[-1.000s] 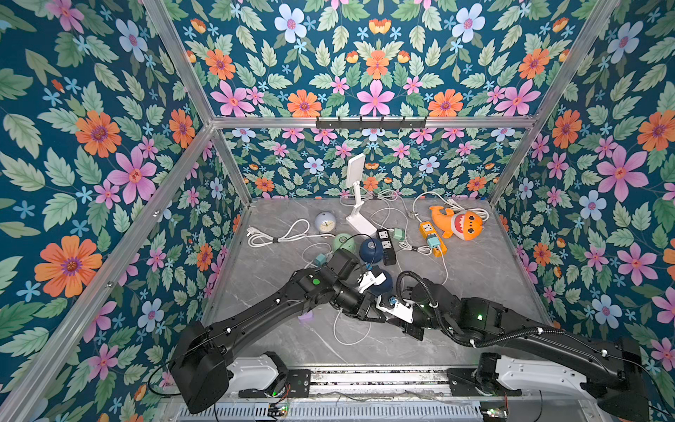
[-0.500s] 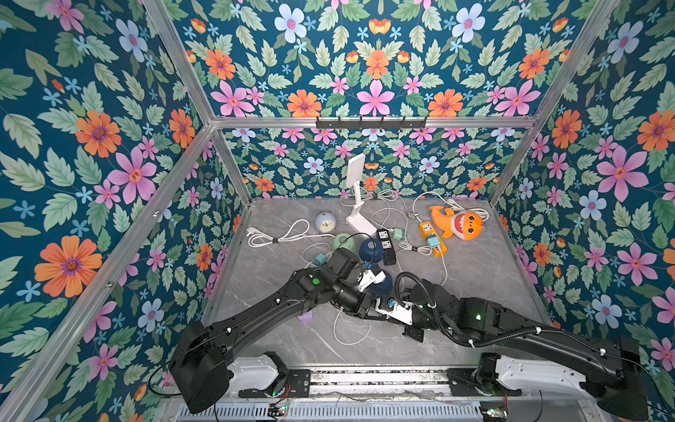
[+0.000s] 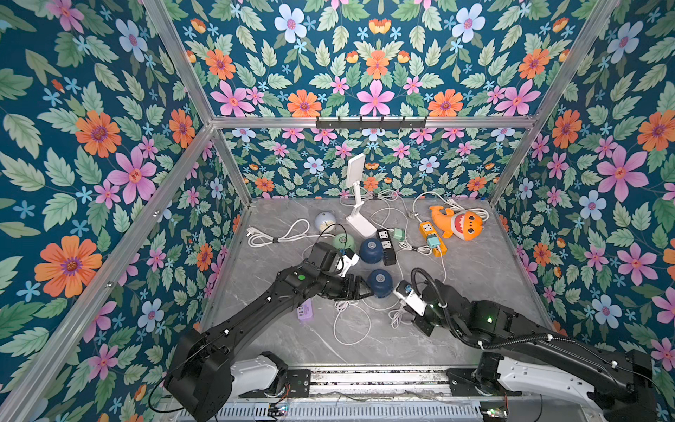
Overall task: Charge the cordless meat grinders
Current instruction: Pick up the charging cable from the center of the board, then pick up the cordless meat grinder at the center of the board.
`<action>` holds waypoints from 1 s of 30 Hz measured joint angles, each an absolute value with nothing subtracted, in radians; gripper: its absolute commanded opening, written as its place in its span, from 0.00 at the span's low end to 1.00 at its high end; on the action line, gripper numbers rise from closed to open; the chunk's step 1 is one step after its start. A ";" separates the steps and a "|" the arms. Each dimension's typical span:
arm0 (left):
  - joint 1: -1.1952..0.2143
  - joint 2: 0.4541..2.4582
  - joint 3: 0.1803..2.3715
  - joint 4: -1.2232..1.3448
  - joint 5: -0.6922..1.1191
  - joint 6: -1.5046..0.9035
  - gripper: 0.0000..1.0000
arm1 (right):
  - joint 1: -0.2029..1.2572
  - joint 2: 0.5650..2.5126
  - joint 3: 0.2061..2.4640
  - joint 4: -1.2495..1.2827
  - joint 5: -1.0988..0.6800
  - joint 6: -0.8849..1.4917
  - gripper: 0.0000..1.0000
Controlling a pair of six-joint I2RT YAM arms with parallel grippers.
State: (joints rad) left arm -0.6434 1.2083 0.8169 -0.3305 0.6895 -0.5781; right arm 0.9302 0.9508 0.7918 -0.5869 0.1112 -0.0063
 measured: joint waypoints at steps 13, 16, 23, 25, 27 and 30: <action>-0.801 1.108 0.535 0.214 0.136 -0.456 0.67 | 0.478 1.185 0.906 -0.569 -0.056 0.284 0.00; -0.801 1.147 0.552 0.255 0.104 -0.437 0.67 | 0.477 1.250 0.943 -0.539 -0.088 0.289 0.00; -0.826 1.127 0.491 0.337 0.049 -0.381 0.72 | 0.477 1.370 0.966 -0.480 -0.170 0.311 0.00; -0.841 1.095 0.452 0.375 0.060 -0.343 0.64 | 0.477 1.407 0.978 -0.470 -0.193 0.314 0.00; -0.845 1.083 0.431 0.398 0.070 -0.324 0.47 | 0.477 1.438 0.991 -0.468 -0.213 0.318 0.00; -0.842 1.112 0.431 0.411 0.066 -0.313 0.86 | 0.489 1.480 1.008 -0.463 -0.232 0.319 0.00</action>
